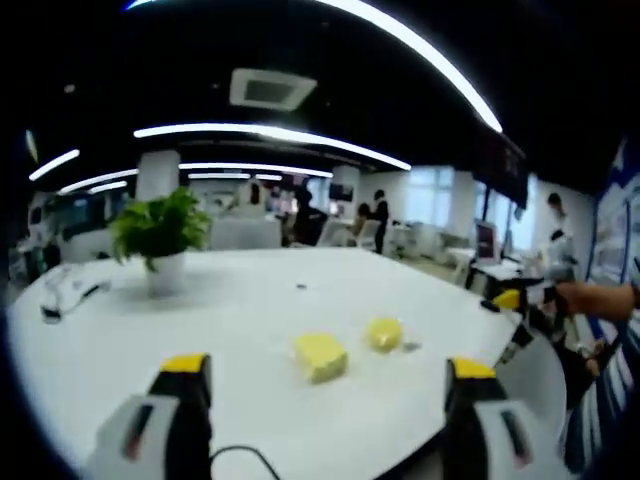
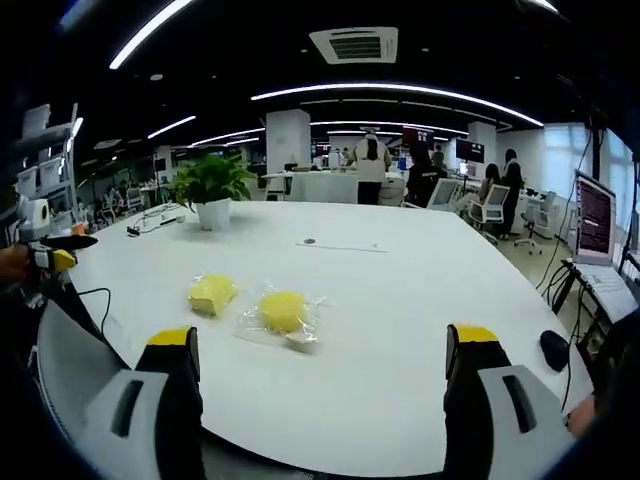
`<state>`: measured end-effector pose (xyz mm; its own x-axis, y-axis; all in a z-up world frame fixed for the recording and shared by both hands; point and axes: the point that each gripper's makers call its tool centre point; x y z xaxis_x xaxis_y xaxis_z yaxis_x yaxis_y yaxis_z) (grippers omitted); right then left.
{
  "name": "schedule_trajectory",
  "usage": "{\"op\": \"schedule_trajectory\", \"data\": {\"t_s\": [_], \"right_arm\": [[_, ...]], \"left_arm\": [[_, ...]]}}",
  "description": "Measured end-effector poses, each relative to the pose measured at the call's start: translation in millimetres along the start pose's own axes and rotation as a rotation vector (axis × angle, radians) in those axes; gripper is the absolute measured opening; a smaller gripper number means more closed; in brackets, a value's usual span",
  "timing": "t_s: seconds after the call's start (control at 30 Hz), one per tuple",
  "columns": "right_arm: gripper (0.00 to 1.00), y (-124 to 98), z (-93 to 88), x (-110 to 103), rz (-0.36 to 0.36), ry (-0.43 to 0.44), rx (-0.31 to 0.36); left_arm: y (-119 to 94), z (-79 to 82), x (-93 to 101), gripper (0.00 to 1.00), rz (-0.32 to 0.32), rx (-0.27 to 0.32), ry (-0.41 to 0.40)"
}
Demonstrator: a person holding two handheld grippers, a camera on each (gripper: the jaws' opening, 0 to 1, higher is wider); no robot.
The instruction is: Compare the silicone blocks by pressing each to a similar depth, holding the contact briefly, and releasing to observe deformation and rebound differences across the visible hardness samples.
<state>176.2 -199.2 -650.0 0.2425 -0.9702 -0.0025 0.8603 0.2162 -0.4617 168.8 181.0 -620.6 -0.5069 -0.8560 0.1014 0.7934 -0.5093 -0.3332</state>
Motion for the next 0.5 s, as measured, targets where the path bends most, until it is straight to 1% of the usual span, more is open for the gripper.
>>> {"op": "schedule_trajectory", "data": {"t_s": [0.07,0.13,0.23,0.27,0.33,0.37,0.43,0.5], "right_arm": [[0.96,0,2.8,1,0.000,0.018,0.027],[0.96,0,5.4,-1,0.007,0.024,0.038],[0.96,3,5.8,-2,0.009,-0.002,0.029],[0.96,5,5.2,-3,0.010,-0.013,0.018],[0.96,8,4.6,-6,0.022,-0.022,0.002],[0.96,8,6.8,-7,0.025,-0.029,0.008],[0.96,8,10.8,-9,0.035,-0.030,0.024],[0.96,10,10.2,-9,0.032,-0.029,0.015]], "left_arm": [[0,0.7,-2.2,0.99,0.000,-0.005,-0.007],[0,1.4,-2.4,0.99,-0.007,-0.014,-0.021],[2,0.8,-1.6,0.99,-0.014,-0.024,-0.004],[4,-1.3,-2.0,0.99,-0.016,-0.042,0.003],[4,-1.5,-3.2,0.98,-0.018,-0.047,0.006],[5,-1.1,-3.4,0.98,-0.023,-0.047,0.005],[5,0.2,-8.5,0.99,-0.015,-0.044,-0.006],[6,1.8,-10.9,0.99,-0.016,-0.039,-0.031]]}}
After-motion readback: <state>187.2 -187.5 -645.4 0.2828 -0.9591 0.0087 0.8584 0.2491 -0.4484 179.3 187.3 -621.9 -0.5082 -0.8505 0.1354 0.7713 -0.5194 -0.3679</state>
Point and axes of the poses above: the point that each gripper's makers call its tool centre point, and the gripper's own axes: y roughly forward along the fingers, x roughly to its right, z roughly out of its top, and after that the axes turned 4 degrees about -x, right-handed
